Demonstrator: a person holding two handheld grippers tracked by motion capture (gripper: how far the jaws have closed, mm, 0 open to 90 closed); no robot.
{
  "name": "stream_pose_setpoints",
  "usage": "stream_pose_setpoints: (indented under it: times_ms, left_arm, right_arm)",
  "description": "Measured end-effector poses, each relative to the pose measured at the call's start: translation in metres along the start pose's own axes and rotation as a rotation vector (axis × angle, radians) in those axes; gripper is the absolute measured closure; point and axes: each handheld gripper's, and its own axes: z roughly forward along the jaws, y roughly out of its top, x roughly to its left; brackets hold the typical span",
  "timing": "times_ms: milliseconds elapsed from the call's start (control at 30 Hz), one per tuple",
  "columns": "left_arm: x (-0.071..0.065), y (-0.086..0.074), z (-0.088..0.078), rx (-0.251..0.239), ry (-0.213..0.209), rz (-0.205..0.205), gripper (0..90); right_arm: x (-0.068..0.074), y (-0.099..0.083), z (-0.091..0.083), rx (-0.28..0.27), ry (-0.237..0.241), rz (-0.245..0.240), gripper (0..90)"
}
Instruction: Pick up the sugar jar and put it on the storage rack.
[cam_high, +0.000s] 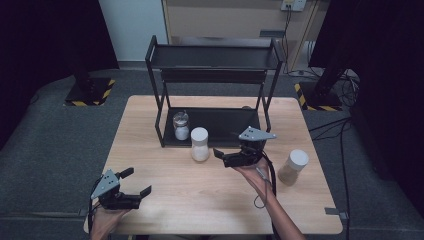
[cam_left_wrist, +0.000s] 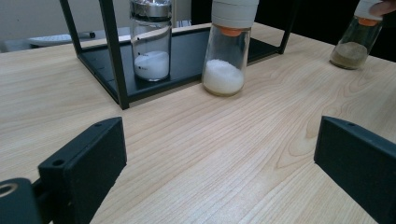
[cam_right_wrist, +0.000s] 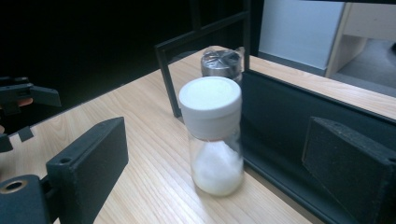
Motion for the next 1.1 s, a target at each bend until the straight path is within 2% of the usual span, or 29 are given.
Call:
stream_pose_setpoints:
  times_ms: [300, 533, 667, 833, 1100]
  left_arm:
    - [0.001, 0.0, 0.0, 0.0, -0.004, 0.0, 1.3]
    - [0.001, 0.0, 0.0, 0.001, -0.008, -0.002, 1.4]
    - [0.001, 0.0, 0.0, 0.0, -0.008, -0.002, 1.4]
    - [0.002, 0.0, 0.001, 0.002, -0.012, -0.001, 1.4]
    - [0.002, 0.0, 0.001, 0.004, -0.012, 0.001, 1.4]
  right_arm:
    - [0.0, 0.008, 0.039, 0.02, 0.037, -0.009, 7.1]
    - [0.002, 0.012, 0.063, 0.035, 0.031, -0.032, 8.0]
    - [0.002, 0.011, 0.076, 0.043, 0.024, -0.028, 8.6]
    - [-0.003, 0.006, 0.088, 0.047, 0.024, 0.006, 9.6]
    - [-0.007, -0.002, 0.104, 0.046, 0.028, 0.009, 20.3]
